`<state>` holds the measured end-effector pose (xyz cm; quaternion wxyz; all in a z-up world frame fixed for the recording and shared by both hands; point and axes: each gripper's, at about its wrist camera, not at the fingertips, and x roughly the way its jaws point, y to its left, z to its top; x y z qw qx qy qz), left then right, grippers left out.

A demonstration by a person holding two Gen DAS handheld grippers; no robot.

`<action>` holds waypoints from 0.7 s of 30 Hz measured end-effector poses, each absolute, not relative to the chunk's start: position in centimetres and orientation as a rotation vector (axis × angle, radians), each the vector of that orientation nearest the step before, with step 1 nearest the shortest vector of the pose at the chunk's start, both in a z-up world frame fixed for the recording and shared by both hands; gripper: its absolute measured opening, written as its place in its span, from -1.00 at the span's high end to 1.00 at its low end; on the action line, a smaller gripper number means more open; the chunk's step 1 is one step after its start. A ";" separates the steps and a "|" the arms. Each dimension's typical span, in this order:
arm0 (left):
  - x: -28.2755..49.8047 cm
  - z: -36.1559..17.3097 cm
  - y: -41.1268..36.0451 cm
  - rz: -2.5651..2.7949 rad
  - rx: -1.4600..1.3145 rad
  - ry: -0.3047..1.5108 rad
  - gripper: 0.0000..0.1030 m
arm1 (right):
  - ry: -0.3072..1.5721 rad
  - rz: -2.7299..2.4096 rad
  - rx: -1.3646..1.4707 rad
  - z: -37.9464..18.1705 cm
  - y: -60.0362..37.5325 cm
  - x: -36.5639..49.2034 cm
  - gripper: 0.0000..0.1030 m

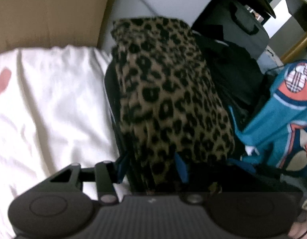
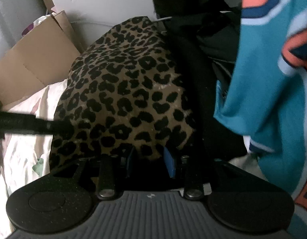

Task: Fold clothes
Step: 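Lower the folded skirt with both grippers onto the dark clothes pile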

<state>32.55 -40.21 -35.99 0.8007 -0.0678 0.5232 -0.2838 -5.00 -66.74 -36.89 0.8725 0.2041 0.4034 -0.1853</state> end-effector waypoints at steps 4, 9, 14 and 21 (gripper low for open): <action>31.2 -36.8 -39.5 -0.632 -0.196 1.149 -0.04 | 0.836 -0.395 0.465 -36.7 -66.7 -6.1 0.24; 30.2 -37.7 -39.5 -0.667 -0.226 1.166 -0.05 | 0.829 -0.353 0.532 -36.5 -66.4 -7.8 0.24; 29.4 -38.9 -39.2 -0.684 -0.277 1.202 -0.05 | 0.848 -0.256 0.562 -37.2 -65.3 -8.1 0.23; 28.7 -39.0 -38.6 -0.681 -0.257 1.228 0.68 | 0.862 -0.169 0.544 -37.5 -63.9 -7.9 0.23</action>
